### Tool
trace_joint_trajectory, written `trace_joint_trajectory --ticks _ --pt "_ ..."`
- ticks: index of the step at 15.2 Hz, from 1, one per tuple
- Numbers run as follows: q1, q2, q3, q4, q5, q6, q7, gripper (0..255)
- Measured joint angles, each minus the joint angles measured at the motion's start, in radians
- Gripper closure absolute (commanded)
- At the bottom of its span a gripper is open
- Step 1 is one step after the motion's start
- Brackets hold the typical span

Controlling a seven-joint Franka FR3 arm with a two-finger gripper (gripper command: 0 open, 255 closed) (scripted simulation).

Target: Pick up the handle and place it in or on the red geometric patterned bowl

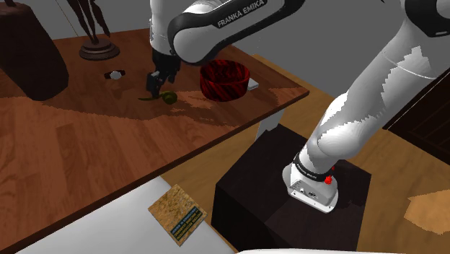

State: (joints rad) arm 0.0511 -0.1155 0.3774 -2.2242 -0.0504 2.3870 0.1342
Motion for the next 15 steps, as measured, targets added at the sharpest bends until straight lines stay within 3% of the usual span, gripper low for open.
trace_joint_trajectory --ticks 9,10,15 --pt "-0.004 0.039 0.003 -0.01 -0.024 0.047 0.016 0" --pt "-0.004 0.039 0.003 -0.01 -0.024 0.047 0.016 255" --pt "-0.004 0.039 0.003 -0.01 -0.023 0.047 0.016 255"
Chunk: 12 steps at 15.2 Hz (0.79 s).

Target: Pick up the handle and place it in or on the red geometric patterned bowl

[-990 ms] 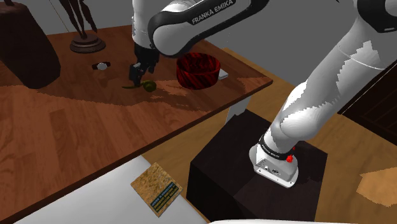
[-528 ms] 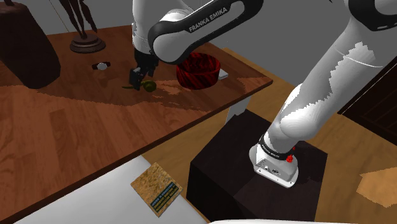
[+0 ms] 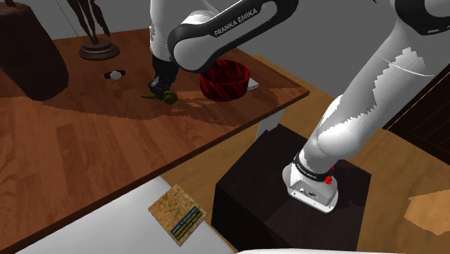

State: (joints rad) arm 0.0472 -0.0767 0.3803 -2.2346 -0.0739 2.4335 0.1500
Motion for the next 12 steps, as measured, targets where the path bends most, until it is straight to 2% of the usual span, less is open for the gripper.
trace_joint_trajectory --ticks 6,12 --pt "0.0 -0.002 -0.001 0.003 0.002 -0.005 -0.002 255" --pt "0.002 -0.032 -0.004 0.048 0.023 -0.077 -0.02 255"
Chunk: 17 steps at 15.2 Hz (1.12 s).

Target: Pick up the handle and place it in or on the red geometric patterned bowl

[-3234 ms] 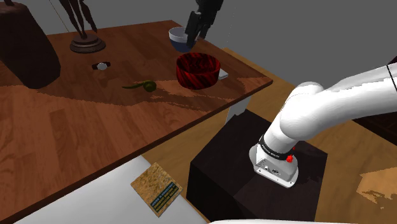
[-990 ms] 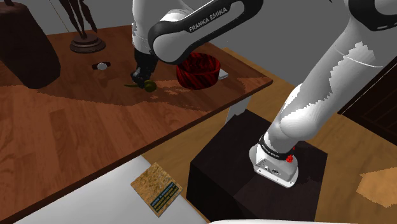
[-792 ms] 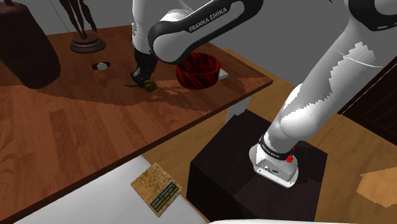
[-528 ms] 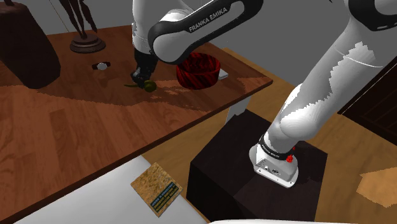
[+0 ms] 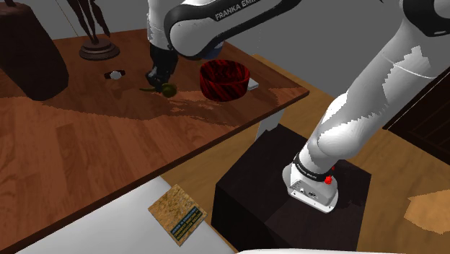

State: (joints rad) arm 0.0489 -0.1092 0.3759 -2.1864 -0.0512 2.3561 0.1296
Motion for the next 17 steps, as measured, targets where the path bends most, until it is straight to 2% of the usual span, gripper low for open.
trace_joint_trajectory --ticks 17 --pt "0.001 -0.06 -0.013 0.172 0.036 -0.227 -0.037 255"
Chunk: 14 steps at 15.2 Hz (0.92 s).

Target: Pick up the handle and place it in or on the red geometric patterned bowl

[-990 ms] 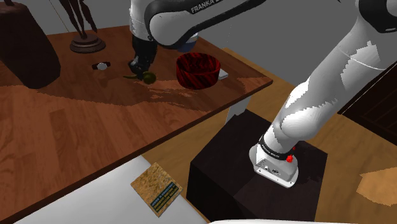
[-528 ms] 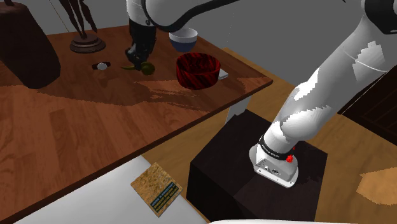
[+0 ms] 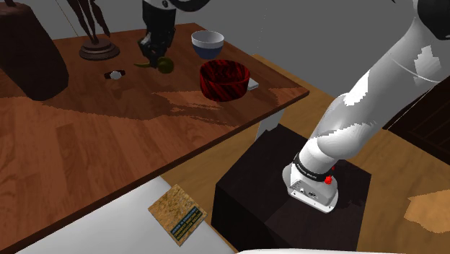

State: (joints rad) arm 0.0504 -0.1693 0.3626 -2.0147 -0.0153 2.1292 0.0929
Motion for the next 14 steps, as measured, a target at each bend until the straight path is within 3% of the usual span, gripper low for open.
trace_joint_trajectory --ticks 9,14 --pt "-0.002 -0.003 -0.005 0.114 0.003 -0.116 -0.01 255" --pt "-0.017 -0.13 -0.068 -0.001 0.055 -0.123 -0.105 255"
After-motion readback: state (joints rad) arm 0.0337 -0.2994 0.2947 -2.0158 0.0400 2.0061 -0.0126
